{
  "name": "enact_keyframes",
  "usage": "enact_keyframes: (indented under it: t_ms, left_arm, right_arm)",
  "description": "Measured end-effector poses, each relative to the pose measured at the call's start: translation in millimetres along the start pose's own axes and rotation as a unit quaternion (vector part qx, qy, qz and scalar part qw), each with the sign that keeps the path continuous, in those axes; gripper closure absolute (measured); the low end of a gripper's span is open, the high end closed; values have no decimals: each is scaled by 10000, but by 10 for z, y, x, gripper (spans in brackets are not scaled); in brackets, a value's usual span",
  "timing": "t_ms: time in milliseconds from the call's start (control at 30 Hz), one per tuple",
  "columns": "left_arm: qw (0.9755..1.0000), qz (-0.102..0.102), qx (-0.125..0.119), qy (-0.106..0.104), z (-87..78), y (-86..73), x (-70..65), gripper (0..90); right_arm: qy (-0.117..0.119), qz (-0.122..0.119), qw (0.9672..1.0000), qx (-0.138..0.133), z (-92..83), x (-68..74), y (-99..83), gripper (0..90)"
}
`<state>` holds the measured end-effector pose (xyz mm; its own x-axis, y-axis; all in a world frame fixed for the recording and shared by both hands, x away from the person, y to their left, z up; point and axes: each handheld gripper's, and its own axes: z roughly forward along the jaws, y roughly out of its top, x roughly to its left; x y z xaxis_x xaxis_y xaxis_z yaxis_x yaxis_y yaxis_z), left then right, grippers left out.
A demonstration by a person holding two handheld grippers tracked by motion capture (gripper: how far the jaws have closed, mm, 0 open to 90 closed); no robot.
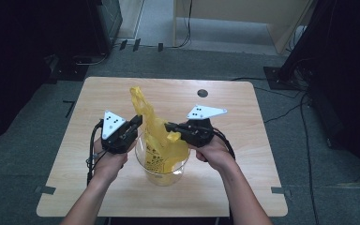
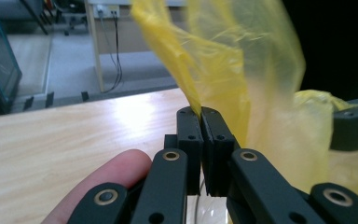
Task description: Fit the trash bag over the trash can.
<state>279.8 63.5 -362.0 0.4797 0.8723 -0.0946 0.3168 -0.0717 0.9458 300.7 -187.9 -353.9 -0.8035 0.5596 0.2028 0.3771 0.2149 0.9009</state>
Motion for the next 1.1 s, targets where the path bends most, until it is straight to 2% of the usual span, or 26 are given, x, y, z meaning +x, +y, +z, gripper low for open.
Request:
enact_keyframes:
  t_ms: [167,267,333,467,567,667,767,833,867,933,1000,1100]
  left_arm:
    - [9993,-329,177,-33,26,-74,148,867]
    - [9986,-467,209,-150,22,-94,183,840]
    - [9980,-535,188,-285,1,-93,185,768]
    - [9973,-553,243,-409,-30,-85,137,500]
    - [9962,-707,275,-437,-53,-98,132,415]
    - [9924,-1152,243,-360,-74,-99,202,401]
    - [9854,-1651,177,-370,-112,-89,280,437]
    - [9820,-1823,176,-456,-136,-74,286,459]
    - [9816,-1836,172,-497,-146,-65,273,459]
    - [9832,-1754,179,-466,-160,-47,226,459]
    - [9838,-1733,155,-435,-162,-36,189,451]
    - [9831,-1787,133,-376,-158,-25,163,432]
  right_arm:
    - [-508,141,9985,-170,-80,-72,-124,900]
    - [-674,288,9969,-292,-107,-127,-185,900]
    - [-760,344,9958,-386,-118,-149,-215,900]
    - [-976,372,9929,-564,-125,-125,-232,900]
    - [-1231,293,9895,-695,-130,-77,-226,900]
    - [-1349,130,9877,-782,-132,-18,-237,900]
    - [-1366,-56,9867,-878,-134,41,-263,900]
    - [-1344,-152,9865,-928,-138,71,-276,900]
    - [-1357,-186,9860,-948,-137,88,-283,900]
    - [-1357,-229,9862,-922,-125,106,-294,900]
    - [-1409,-243,9855,-915,-103,119,-306,900]
    - [-1421,-227,9855,-904,-76,138,-315,900]
